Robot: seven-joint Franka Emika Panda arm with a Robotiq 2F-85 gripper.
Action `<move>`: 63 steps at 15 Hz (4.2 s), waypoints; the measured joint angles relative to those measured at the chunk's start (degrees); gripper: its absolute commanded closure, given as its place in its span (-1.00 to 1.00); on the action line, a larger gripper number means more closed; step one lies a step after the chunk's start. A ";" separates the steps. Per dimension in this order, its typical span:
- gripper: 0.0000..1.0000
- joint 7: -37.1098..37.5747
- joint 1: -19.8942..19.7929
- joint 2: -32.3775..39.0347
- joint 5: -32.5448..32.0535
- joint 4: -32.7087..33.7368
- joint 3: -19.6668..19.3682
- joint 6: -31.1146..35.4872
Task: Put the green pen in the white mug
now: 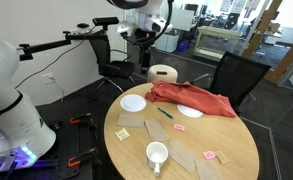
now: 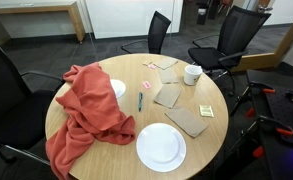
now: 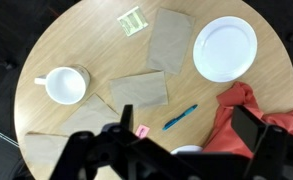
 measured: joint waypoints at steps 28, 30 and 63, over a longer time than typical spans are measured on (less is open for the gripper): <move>-1.00 30.87 2.96 26.99 7.79 10.56 0.33 23.88; -1.00 33.15 3.70 30.24 7.79 12.61 -0.29 24.54; -1.00 46.01 8.21 66.97 7.89 42.33 -7.82 26.35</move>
